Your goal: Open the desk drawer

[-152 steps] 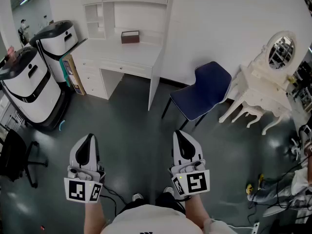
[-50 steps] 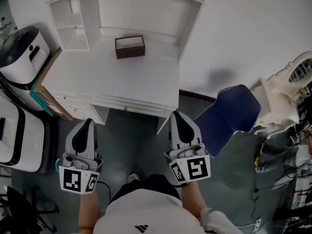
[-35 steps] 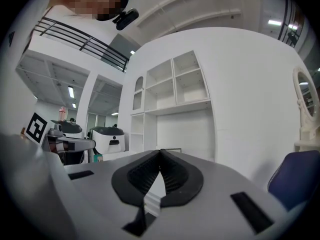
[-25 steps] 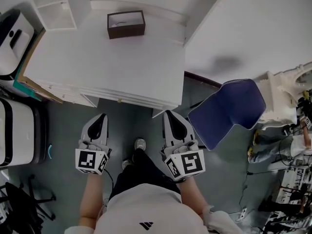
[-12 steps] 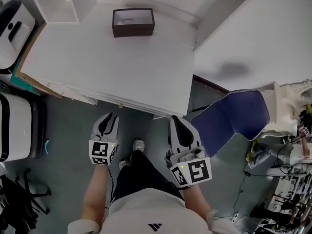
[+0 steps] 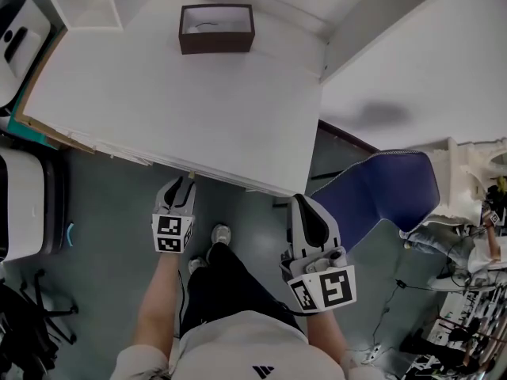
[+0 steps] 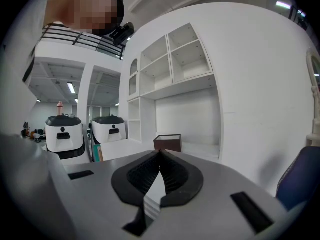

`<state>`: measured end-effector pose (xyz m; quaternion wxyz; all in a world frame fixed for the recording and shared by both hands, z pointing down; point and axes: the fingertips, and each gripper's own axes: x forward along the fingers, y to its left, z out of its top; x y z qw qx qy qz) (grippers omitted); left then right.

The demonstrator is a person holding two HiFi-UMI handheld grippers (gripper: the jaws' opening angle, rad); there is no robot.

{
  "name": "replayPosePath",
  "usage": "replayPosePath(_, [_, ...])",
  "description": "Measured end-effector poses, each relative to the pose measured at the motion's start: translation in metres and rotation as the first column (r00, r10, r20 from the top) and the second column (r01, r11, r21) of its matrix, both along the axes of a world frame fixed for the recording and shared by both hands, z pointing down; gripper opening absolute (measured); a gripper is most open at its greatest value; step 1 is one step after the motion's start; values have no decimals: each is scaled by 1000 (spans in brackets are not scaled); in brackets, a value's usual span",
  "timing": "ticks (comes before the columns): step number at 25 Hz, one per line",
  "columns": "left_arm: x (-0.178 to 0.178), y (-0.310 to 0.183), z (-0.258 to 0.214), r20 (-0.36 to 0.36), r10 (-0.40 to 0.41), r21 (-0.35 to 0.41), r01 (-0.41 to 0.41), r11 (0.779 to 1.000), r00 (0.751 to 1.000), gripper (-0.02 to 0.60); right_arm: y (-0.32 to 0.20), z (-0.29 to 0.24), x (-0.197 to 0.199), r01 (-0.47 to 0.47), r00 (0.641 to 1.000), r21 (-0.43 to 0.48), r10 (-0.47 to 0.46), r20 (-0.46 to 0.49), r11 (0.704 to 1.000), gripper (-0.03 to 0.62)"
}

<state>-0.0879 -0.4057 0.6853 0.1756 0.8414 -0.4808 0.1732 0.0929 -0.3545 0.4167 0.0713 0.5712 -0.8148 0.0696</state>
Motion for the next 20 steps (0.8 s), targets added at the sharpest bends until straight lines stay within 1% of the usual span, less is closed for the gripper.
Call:
replayPosePath(2, [1,-5,10,3,-3,-19,3,1000,1000,124,-1,2,4,-10,1000,-6,10,-9,1000,0])
replayPosePath(7, [8,-13,28,18,25,-53,-24,998,1000,124,-2,6,9,-29,999,-15,28,-25,999,0])
replayPosePath(11, [10,-19,40,29,25,-81,-22,996,999,124,-2,8,10,-34,999,-18,33,-32,999,0])
replayPosePath(12, [11,-20,42,34,27,-88,-24,996,999,122,-2,8,10,-35,999,-18,35,-33,999,0])
replayPosePath(14, [14,-21,43,42,32,-96,-28,995,999,93,-2,8,11,-38,999,-19,37,-36,999,0])
replayPosePath(20, [14,-19,42,35,36,-115,-31,993,999,87,1,6,8,-36,999,-14,35,-38,999,0])
